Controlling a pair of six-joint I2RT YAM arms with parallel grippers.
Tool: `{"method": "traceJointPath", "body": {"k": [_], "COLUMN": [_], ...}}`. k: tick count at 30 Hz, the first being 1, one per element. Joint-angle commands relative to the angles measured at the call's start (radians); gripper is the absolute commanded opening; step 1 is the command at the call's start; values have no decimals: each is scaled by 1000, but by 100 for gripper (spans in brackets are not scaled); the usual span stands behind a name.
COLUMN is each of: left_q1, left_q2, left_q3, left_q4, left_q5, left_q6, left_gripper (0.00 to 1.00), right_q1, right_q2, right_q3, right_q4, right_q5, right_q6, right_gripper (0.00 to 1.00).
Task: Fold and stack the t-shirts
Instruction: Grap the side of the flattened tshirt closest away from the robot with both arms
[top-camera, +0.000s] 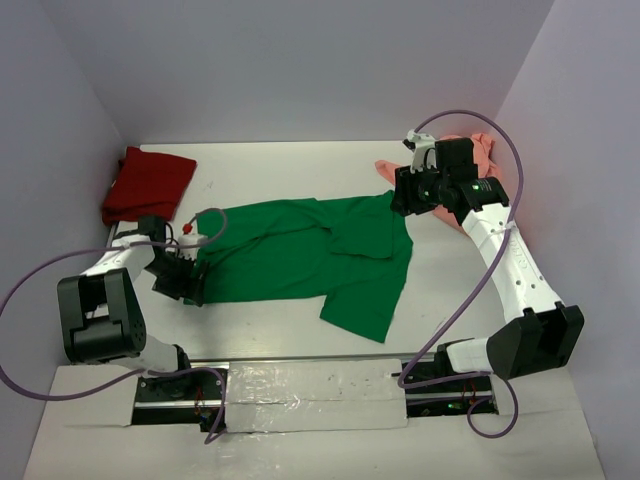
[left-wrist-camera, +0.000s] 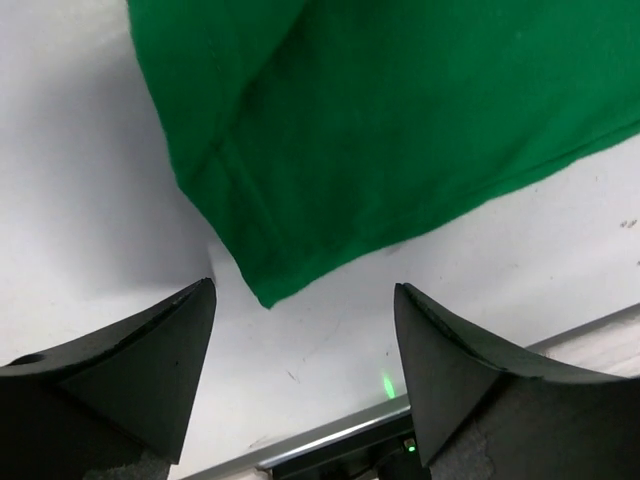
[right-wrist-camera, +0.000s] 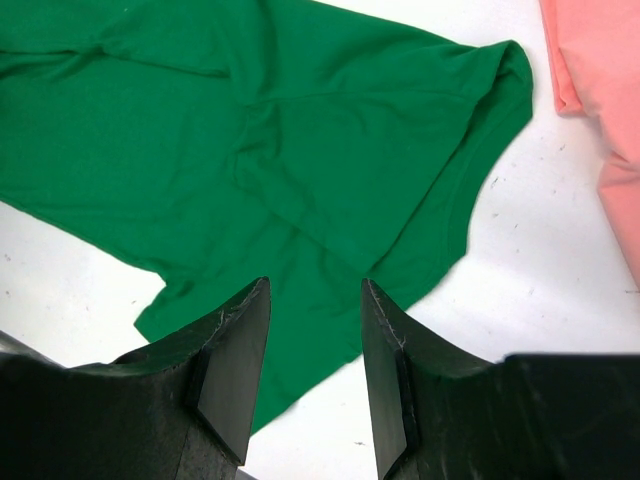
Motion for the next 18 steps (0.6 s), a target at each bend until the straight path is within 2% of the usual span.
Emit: {"method": "traceJointPath", "body": {"k": [1,6,9,18], "left_q1": [13,16,19,25], "left_q2": [8,20,32,64], "left_q3": [2,-7,-13,-40], "left_q4": [65,111,112,82], "left_q5": [44,31,19,24], "left_q6": [-13,-28,-30,-2], "left_gripper": [80,78,72,71], "right_q1": [3,3,0,1], "right_q2": [-43,-52,-52,-44], "right_q3": [5,5,8,29], "right_q4": [10,10,10,6], "right_q5": [-4,-4,3,14], "right_q6": [-8,-11,-11,-10], "right_gripper": [48,48,48,48]}}
